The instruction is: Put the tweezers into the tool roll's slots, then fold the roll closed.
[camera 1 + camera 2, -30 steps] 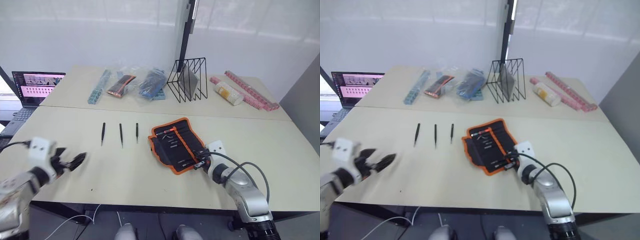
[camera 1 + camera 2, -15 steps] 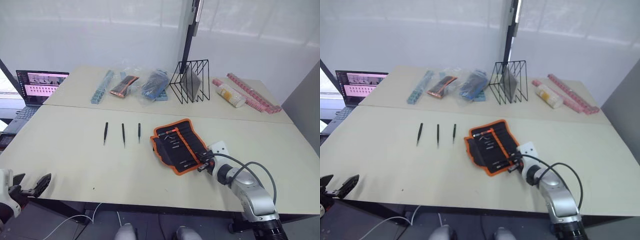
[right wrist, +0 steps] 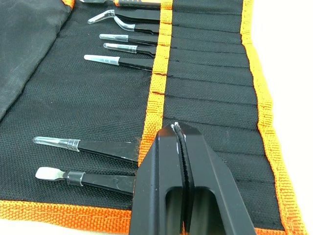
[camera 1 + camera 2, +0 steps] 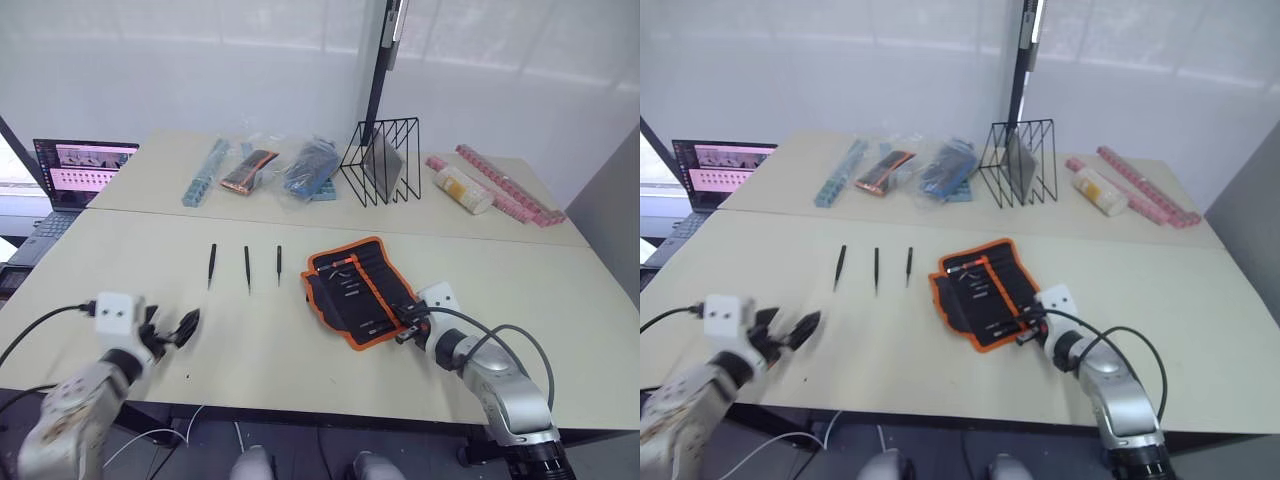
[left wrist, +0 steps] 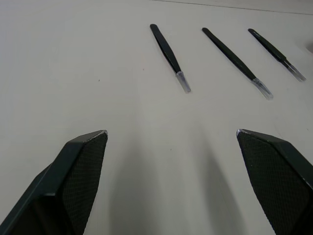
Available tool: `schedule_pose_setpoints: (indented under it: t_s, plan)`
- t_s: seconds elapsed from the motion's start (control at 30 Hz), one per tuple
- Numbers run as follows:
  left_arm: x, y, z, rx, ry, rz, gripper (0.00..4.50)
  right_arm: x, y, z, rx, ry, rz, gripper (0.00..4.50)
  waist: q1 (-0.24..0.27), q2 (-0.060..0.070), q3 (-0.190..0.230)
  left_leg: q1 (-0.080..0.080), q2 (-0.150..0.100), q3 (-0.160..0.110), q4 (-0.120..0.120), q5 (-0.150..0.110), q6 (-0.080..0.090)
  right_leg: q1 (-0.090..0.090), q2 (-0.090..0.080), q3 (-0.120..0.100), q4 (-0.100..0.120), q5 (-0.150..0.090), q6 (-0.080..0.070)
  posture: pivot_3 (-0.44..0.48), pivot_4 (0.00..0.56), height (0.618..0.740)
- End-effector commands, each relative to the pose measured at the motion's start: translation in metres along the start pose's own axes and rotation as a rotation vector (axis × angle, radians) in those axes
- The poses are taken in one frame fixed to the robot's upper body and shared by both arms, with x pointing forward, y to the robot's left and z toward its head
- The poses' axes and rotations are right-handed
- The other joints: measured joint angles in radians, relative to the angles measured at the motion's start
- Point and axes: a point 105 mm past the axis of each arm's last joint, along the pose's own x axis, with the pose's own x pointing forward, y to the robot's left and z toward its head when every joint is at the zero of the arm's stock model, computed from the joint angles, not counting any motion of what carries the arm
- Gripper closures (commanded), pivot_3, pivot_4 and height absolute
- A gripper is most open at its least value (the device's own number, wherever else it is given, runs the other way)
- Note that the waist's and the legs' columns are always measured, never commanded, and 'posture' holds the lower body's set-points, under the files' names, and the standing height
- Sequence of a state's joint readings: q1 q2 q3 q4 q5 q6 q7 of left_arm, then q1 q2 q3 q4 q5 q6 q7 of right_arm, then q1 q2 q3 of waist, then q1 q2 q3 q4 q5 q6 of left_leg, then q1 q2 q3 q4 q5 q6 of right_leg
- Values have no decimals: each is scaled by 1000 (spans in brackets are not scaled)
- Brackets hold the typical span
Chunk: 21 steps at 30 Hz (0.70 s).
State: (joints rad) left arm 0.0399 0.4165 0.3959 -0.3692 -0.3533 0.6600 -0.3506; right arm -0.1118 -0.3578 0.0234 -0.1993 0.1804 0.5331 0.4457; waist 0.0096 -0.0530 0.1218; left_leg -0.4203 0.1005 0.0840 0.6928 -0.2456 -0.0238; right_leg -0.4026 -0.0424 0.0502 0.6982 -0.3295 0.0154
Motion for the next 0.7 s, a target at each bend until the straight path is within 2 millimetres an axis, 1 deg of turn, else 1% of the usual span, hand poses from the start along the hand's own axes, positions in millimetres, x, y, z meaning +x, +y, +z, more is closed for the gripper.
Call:
schedule_pose_setpoints:
  t_s: [0.03,0.2,0.27,0.33,0.4,0.5,0.57,0.6,0.63,0.7]
  plan:
    - [23,0,2,29,2,82,9,-1,-2,-20,39,84,-21,4500,-1,0,0,0,0,0,0,0,0,0,0,0,0,0,0,0,150,687]
    - [57,-10,-1,12,41,93,9,2,-1,-16,40,72,-26,4500,-1,0,0,0,0,0,0,0,0,0,0,0,0,0,0,0,150,687]
    - [65,-10,-4,13,63,101,9,2,-1,-14,41,69,-28,4500,0,2,0,0,0,0,0,0,0,0,0,0,1,0,0,0,150,687]
    - [75,-15,-6,17,78,75,9,2,-1,-14,40,67,-30,4500,0,3,-1,0,-1,0,0,0,0,0,0,0,1,0,1,0,150,687]
    - [82,-21,-7,7,82,51,563,2,0,-13,40,65,-32,4500,3,5,-1,0,-1,0,1,0,0,0,0,0,1,0,1,0,150,687]
    - [85,-31,-11,5,92,6,1483,2,0,-13,42,63,-36,4500,3,7,-1,0,-1,0,1,0,0,0,0,0,1,0,1,0,150,687]
    - [86,-35,-13,18,96,-9,2194,1,0,-12,44,60,-37,4500,5,7,-1,0,-1,0,1,0,0,1,0,0,1,0,1,0,150,687]
    - [87,-36,-14,20,95,-15,2457,1,1,-12,44,58,-37,4500,7,7,-1,0,-1,0,1,0,0,1,0,0,1,0,1,0,150,687]
    - [87,-36,-14,22,92,-16,2852,1,1,-11,45,57,-38,4500,7,7,-1,0,-2,0,1,0,0,1,0,0,1,0,1,0,150,687]
    - [88,-37,-12,24,80,-25,3449,1,1,-12,45,57,-39,4500,9,7,-1,0,-2,0,1,0,0,1,-1,0,1,0,2,0,150,687]
